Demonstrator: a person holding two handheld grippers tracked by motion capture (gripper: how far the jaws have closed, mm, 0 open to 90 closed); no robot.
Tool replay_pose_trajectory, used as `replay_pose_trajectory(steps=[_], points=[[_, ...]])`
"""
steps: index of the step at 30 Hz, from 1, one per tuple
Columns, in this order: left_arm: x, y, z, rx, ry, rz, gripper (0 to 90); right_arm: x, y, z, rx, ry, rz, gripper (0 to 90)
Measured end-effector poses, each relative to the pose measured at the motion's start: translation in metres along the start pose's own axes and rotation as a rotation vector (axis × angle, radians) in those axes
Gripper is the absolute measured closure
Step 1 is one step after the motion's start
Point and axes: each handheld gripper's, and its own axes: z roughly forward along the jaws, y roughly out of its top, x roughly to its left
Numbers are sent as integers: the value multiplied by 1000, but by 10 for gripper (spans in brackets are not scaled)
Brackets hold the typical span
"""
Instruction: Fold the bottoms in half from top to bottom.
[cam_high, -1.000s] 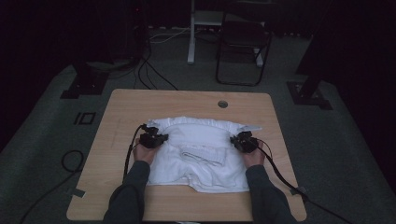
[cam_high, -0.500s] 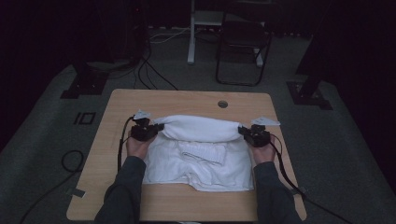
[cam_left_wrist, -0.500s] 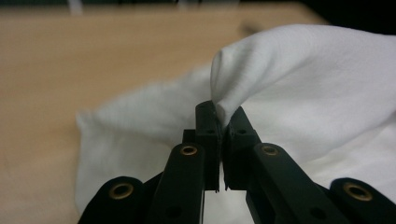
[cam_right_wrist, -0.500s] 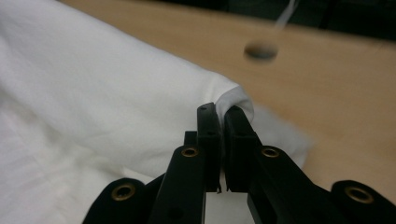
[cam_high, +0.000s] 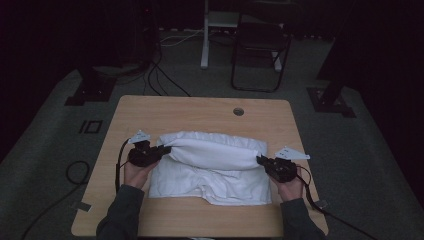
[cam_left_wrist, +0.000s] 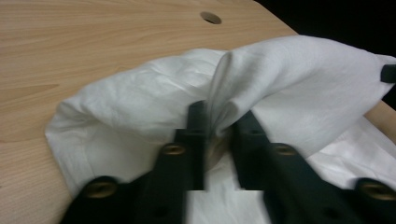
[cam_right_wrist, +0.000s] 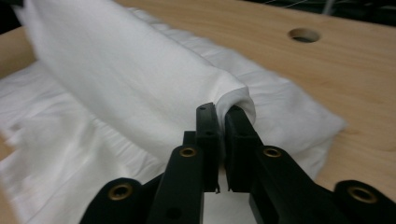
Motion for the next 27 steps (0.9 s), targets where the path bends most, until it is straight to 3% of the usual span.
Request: replay_pose_trajectory(steps=[2, 4, 7, 10, 12, 13, 14, 17, 21, 27], points=[[-2, 6, -8, -24, 8, 17, 573, 0, 4, -6, -18, 0, -15, 658], [-6, 16, -14, -50, 33, 39, 546, -1, 13, -13, -62, -19, -12, 557], [-16, 34, -12, -61, 60, 69, 546, 0, 30, -15, -100, -50, -22, 535], [-29, 48, 3, -31, 68, 106, 577, 4, 46, -2, -89, -82, -33, 535], [-36, 52, 18, 9, 60, 109, 607, 11, 55, 20, -42, -71, -17, 550], [-38, 51, 24, 23, 58, 105, 607, 11, 55, 20, -42, -71, -17, 550], [-40, 49, 30, 43, 50, 103, 624, 16, 53, 31, -13, -59, -18, 556], [-46, 31, 47, 109, 22, 111, 636, 23, 46, 42, 23, -52, -27, 558], [-51, 3, 55, 173, 15, 121, 644, 32, 25, 53, 95, -43, -41, 563], [-55, -27, 50, 193, 23, 133, 640, 37, -6, 50, 146, -26, -25, 562]])
